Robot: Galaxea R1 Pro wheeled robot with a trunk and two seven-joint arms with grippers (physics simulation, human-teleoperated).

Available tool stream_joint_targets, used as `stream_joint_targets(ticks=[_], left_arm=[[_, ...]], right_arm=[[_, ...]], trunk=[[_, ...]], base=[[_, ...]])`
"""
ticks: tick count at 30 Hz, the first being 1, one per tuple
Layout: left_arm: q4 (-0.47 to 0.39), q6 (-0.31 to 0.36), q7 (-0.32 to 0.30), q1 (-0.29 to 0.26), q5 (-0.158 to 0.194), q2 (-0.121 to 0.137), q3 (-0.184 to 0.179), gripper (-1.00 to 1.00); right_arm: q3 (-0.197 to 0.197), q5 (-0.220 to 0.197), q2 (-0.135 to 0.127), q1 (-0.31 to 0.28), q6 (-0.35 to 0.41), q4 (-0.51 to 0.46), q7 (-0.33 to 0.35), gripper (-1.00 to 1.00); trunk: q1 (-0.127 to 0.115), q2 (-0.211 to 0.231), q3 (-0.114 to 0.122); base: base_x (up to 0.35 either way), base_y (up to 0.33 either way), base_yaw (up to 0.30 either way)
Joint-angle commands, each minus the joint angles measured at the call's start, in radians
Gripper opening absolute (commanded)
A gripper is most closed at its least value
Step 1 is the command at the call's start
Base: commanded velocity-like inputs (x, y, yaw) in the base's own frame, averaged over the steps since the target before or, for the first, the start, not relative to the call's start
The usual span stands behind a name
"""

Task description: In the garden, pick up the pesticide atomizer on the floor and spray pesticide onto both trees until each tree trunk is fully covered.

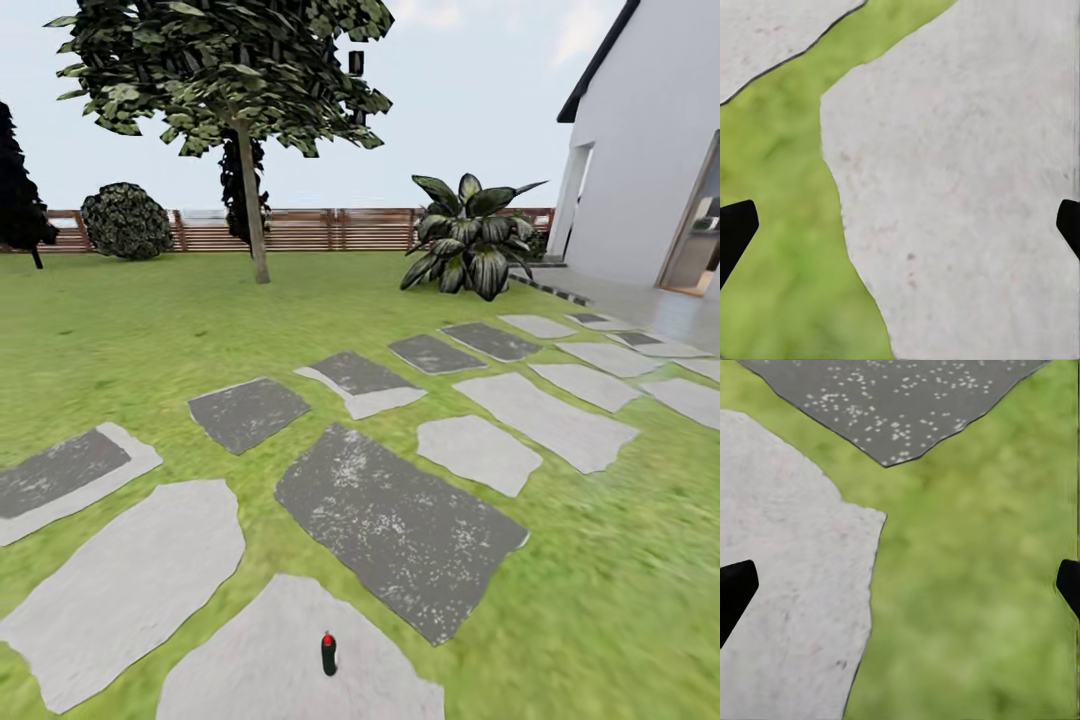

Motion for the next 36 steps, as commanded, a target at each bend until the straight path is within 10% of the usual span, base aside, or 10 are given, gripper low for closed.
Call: stream_joint_targets(ticks=[1, 36], left_arm=[[0.001, -0.003, 0.000, -0.001, 0.007, 0.000, -0.001, 1.00], [0.000, -0.005, 0.000, -0.001, 0.013, 0.002, 0.001, 1.00]], right_arm=[[0.000, 0.001, 0.000, -0.001, -0.003, 0.001, 0.001, 1.00], [0.002, 0.001, 0.000, -0.001, -0.003, 0.001, 0.001, 1.00]], trunk=[[0.000, 0.000, -0.001], [0.000, 0.000, -0.001]], base=[[0.197, -0.275, 0.038], [0.078, -0.240, 0.002]])
